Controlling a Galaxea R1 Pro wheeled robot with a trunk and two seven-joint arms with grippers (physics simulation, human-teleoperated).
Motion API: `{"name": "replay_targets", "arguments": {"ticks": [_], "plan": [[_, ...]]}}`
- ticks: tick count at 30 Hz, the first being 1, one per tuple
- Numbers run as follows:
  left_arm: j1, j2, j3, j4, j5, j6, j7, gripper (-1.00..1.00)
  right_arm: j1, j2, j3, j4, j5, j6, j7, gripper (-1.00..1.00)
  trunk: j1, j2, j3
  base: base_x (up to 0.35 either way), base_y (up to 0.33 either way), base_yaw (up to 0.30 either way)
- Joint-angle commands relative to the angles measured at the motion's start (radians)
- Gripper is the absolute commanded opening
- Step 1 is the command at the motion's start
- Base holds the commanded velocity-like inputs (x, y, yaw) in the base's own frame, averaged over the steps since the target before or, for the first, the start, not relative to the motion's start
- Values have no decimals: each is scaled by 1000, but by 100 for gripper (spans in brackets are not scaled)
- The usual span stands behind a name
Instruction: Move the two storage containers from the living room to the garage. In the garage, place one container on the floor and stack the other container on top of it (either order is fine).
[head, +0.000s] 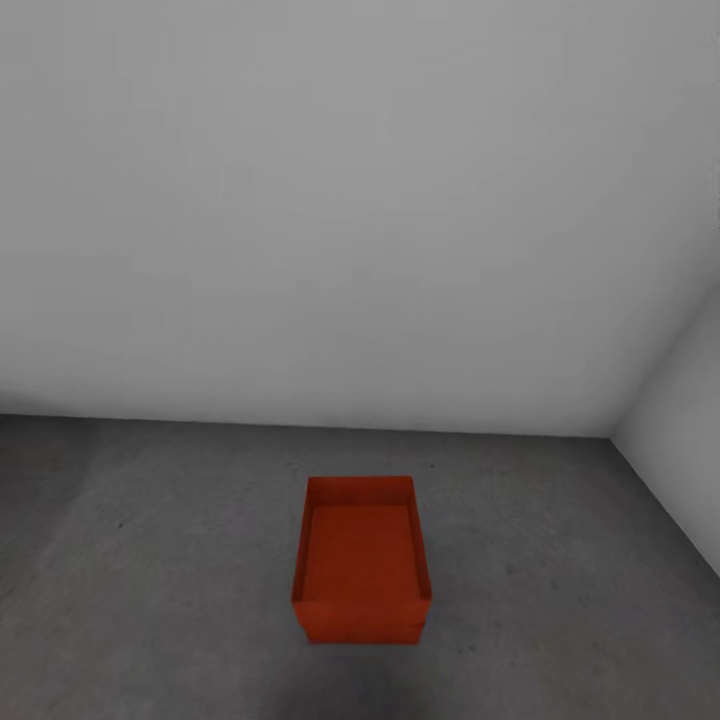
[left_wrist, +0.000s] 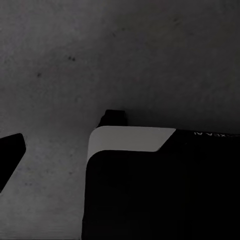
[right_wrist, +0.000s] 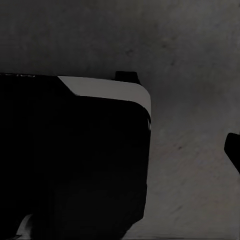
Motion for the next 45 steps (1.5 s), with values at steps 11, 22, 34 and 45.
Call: {"name": "replay_targets", "arguments": {"ticks": [11,22,34,45], "plan": [[46,11,-1,-1,6,2,0,100,37,1,10,2,-6,-10,24,100,0,-1,16,0,0,-31],[50,36,-1,-1,69,0,-1,100,41,0,9,2,-7,-11,48,100,0,-1,34,0,0,-68],[52,53,-1,-1,85,-29,-7,100,41,-3,9,2,-7,-11,64,100,0,-1,49,0,0,-59],[53,67,-5,-5,80,-73,-5,100,41,-5,11,1,-5,-7,66,100,0,-1,50,0,0,-4]]}}
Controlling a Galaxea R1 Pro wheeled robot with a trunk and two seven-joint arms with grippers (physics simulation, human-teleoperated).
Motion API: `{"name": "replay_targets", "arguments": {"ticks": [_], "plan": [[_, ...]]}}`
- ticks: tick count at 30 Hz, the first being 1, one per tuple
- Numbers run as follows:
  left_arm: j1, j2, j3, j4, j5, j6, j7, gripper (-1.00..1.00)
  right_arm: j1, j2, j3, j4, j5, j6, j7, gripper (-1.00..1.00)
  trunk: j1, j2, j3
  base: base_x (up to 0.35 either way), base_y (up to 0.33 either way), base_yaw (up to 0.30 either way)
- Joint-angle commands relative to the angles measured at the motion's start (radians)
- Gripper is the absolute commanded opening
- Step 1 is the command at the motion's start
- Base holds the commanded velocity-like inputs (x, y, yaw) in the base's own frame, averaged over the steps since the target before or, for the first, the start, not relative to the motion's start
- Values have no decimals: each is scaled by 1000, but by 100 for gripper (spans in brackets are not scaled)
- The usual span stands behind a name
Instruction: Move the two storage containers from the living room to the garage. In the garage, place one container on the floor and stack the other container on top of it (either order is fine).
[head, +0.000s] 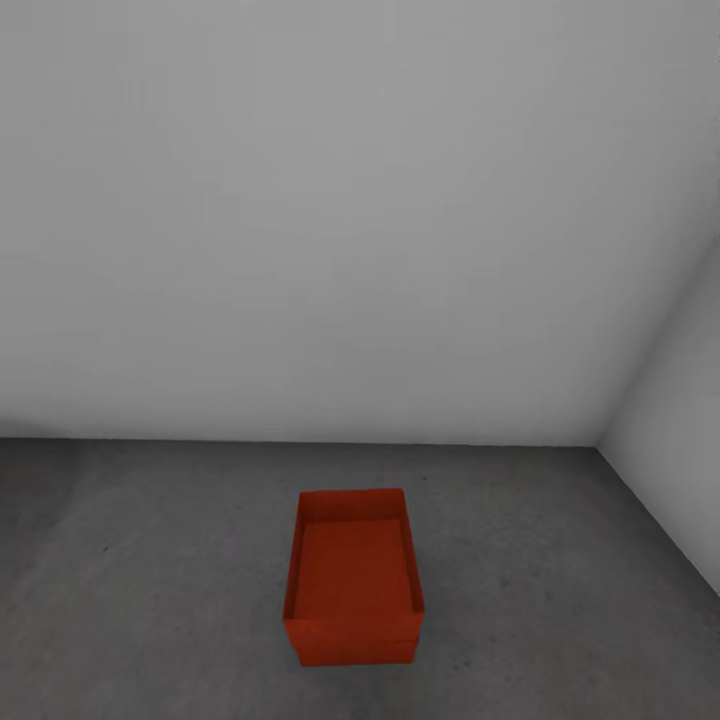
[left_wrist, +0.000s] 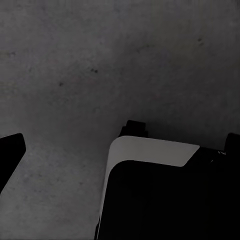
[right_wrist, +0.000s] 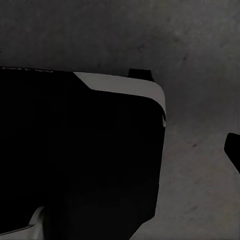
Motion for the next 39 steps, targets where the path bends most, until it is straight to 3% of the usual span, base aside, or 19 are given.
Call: {"name": "replay_targets", "arguments": {"ticks": [1,39], "plan": [[0,0,-2,1,11,-1,2,100,-1,1,9,2,-9,-4,-2,100,0,-1,-1,0,0,0],[0,2,-1,1,9,-3,2,100,-1,-7,10,1,-11,-7,-7,100,0,-1,-1,0,0,0]]}}
